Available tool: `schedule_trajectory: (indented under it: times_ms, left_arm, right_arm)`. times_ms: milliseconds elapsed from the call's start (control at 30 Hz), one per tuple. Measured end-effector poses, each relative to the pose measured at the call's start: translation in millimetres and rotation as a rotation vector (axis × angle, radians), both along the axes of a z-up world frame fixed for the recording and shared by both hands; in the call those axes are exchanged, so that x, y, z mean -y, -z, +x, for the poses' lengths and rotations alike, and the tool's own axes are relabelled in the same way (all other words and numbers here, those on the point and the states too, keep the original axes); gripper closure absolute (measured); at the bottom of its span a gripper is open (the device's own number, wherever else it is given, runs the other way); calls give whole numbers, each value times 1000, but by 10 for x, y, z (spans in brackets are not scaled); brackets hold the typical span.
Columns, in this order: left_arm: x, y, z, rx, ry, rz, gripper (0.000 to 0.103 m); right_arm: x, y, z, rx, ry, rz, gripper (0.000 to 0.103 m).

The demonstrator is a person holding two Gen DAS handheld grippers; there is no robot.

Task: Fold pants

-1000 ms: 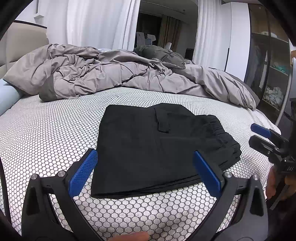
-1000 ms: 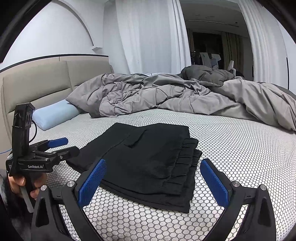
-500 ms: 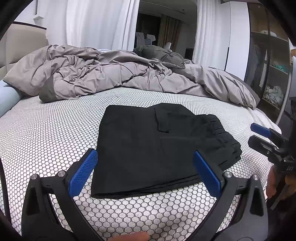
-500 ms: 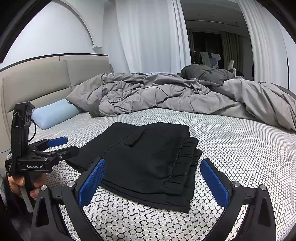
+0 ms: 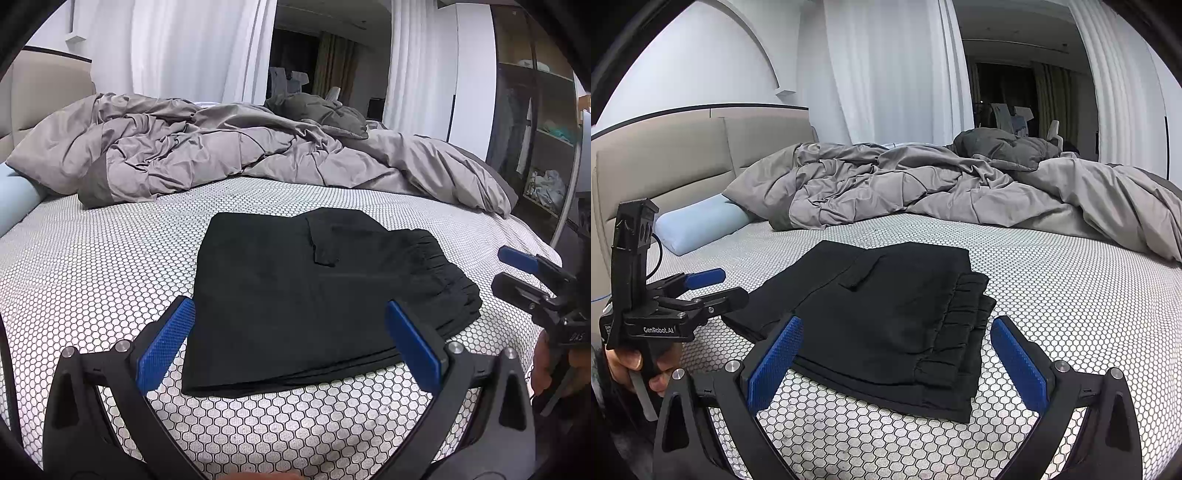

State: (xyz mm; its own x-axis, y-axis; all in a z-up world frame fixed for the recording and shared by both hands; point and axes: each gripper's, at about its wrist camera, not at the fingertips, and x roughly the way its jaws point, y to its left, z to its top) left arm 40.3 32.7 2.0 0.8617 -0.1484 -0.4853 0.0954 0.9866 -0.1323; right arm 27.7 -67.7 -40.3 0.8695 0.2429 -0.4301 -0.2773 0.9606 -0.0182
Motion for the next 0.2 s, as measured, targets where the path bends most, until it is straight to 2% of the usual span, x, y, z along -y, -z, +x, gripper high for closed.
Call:
schedule_trajectory:
  times_ms: [200]
  left_arm:
    - [-60, -34, 9, 7, 8, 3, 1]
  right_arm:
    - [-5, 6, 17, -3, -4, -4, 0]
